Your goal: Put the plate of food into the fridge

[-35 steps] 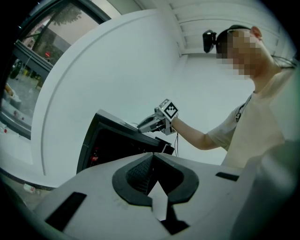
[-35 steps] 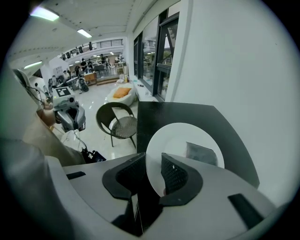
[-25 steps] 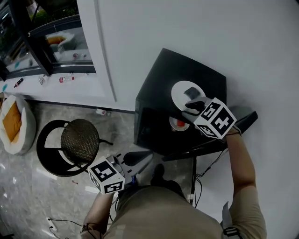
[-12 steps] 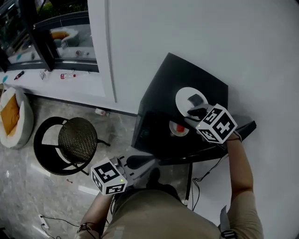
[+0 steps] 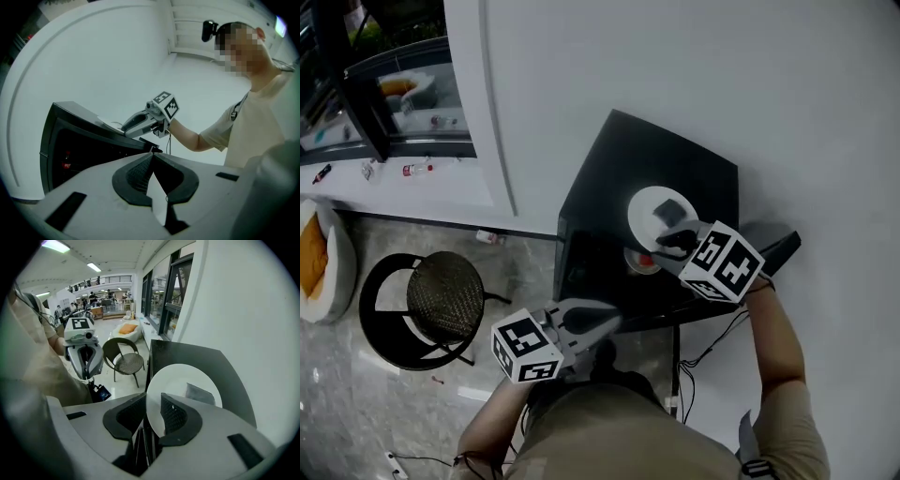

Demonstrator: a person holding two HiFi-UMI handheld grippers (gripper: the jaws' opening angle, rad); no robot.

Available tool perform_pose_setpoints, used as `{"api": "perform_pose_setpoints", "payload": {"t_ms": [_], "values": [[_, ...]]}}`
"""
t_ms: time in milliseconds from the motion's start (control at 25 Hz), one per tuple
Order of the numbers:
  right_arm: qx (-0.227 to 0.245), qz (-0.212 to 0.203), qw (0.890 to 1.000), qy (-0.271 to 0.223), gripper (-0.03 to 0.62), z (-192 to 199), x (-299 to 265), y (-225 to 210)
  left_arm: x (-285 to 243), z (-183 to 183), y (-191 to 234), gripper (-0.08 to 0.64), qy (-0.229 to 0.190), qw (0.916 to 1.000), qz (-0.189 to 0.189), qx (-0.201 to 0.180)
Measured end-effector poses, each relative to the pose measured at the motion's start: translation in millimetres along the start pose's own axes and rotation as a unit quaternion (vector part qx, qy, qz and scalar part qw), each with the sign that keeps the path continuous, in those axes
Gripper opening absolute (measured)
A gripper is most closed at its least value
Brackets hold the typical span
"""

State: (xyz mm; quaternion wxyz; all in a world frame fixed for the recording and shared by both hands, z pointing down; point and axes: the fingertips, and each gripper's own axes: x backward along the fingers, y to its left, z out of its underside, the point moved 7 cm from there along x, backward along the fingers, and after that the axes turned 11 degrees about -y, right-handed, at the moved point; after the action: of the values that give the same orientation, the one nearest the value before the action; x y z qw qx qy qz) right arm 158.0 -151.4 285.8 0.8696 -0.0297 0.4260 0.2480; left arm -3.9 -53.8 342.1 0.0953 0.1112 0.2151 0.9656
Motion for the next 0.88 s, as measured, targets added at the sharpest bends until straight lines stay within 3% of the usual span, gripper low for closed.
{"api": "perform_pose_setpoints", "payload": {"t_ms": [160,320,520,680,880], "values": [[0.031,0.031,0.999,-0.023,0.1,1,3,9,-13,-7,9,0.011,-0.013,0.9998,-0.003,0.012],[0.106,0.076,0.991,-0.019,0.114,0,4,22,-17,-9,11,0.011,-0.016,0.9998,-0.006,0.013],[0.192,0.115,0.974,0.015,0.13,3,-7,34,-15,1,7,0.011,-0.005,0.9998,-0.008,0.018],[0.257,0.176,0.949,0.05,0.129,8,-17,35,-9,8,5,0.011,0.004,0.9998,-0.015,0.015],[0.255,0.184,0.947,0.062,0.129,9,-18,36,-4,7,1,0.011,0.003,0.9995,-0.025,0.017]]}}
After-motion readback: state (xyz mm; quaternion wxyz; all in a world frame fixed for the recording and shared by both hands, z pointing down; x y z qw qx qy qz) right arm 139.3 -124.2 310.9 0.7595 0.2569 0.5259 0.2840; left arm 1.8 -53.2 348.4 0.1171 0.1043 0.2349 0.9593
